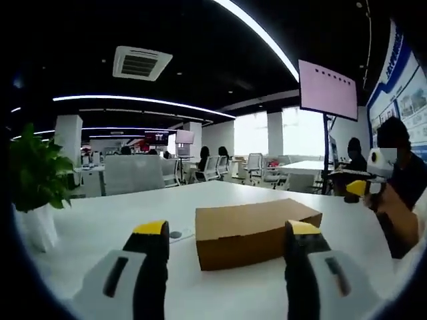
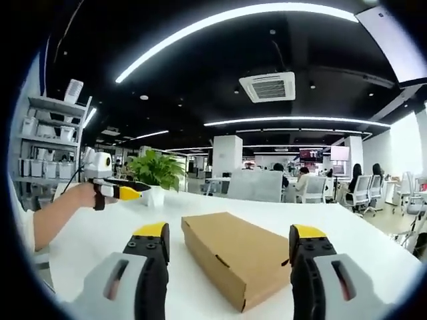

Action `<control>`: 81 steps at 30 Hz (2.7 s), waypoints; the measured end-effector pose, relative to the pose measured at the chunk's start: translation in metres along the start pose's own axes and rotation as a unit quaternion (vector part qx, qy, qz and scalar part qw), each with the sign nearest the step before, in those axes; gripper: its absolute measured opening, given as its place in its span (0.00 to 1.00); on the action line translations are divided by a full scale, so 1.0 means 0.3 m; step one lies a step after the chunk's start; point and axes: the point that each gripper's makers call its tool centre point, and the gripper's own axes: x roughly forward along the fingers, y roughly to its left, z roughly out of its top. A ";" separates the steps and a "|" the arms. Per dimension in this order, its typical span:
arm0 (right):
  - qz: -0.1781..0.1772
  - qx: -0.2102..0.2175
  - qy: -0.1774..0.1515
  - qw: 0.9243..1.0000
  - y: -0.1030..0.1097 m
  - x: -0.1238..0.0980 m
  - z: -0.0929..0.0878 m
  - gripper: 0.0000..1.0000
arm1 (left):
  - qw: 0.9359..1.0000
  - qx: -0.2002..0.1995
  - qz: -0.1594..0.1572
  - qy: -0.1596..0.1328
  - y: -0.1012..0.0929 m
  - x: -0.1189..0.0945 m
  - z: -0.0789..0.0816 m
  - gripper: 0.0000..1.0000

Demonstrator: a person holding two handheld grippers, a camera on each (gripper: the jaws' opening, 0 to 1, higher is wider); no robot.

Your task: Operate the shoe box by opening the lid, removing the specified soft item, and placing it in the target area until the item is outside and the box remains undamaged.

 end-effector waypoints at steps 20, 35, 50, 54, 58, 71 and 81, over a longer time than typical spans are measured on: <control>-0.039 -0.049 -0.002 0.998 -0.144 0.085 0.080 0.67 | 1.000 0.016 0.007 0.017 0.095 0.044 -0.002 0.71; -0.038 -0.012 0.020 0.999 -0.152 0.111 -0.032 0.80 | 0.999 0.014 -0.026 0.017 0.123 0.178 -0.004 0.77; -0.038 -0.016 0.045 0.998 -0.146 0.181 -0.106 0.78 | 0.995 0.056 -0.066 0.048 0.144 0.260 -0.078 0.79; -0.031 0.001 0.055 0.998 -0.145 0.193 -0.138 0.78 | 0.994 0.055 -0.089 0.039 0.121 0.294 -0.071 0.82; -0.024 0.017 0.046 0.999 -0.142 0.201 -0.128 0.78 | 0.990 0.090 -0.107 0.026 0.095 0.337 -0.049 0.83; -0.018 0.003 0.061 0.998 -0.142 0.213 -0.182 0.83 | 0.986 0.088 -0.138 0.028 0.070 0.409 -0.114 0.87; -0.022 -0.010 0.089 0.996 -0.128 0.213 -0.257 0.87 | 0.986 0.085 -0.135 0.050 0.095 0.412 -0.211 0.89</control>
